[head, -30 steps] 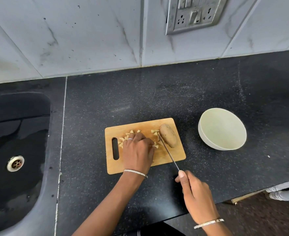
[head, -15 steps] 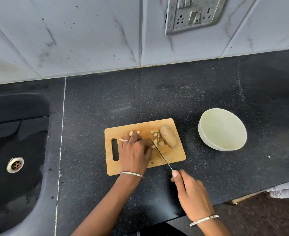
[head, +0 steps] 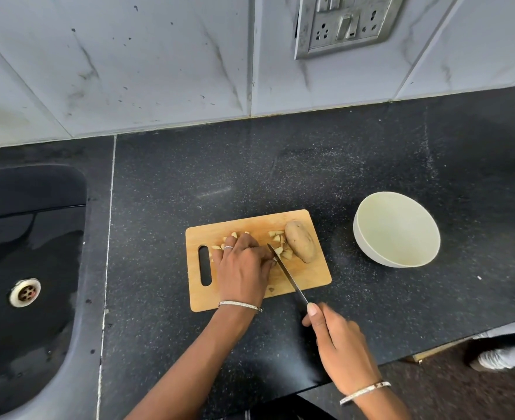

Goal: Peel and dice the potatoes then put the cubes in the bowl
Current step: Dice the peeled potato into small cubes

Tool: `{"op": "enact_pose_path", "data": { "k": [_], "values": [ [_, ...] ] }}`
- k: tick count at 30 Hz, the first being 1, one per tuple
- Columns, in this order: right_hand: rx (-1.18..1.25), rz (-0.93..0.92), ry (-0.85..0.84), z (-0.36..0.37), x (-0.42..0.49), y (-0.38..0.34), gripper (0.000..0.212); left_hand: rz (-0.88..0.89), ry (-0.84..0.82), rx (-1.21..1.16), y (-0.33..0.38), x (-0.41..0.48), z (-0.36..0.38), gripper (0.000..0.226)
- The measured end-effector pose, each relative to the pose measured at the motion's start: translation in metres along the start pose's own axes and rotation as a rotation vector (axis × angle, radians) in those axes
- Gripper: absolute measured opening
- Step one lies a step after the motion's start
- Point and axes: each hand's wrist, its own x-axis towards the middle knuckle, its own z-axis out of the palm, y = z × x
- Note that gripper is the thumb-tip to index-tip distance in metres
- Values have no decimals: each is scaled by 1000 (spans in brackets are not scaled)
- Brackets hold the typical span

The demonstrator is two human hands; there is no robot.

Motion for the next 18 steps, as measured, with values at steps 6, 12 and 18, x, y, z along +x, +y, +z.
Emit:
{"op": "enact_pose_path", "data": {
  "k": [6, 12, 18],
  "values": [
    [-196, 18, -11, 11, 0, 2, 54, -25, -2, -22, 1, 0, 1, 4],
    [-238, 21, -20, 16, 3, -1, 47, -65, 20, -4, 0, -2, 3, 3],
    [143, -20, 48, 6, 5, 13, 55, -113, 95, -6, -7, -3, 1, 8]
  ]
}}
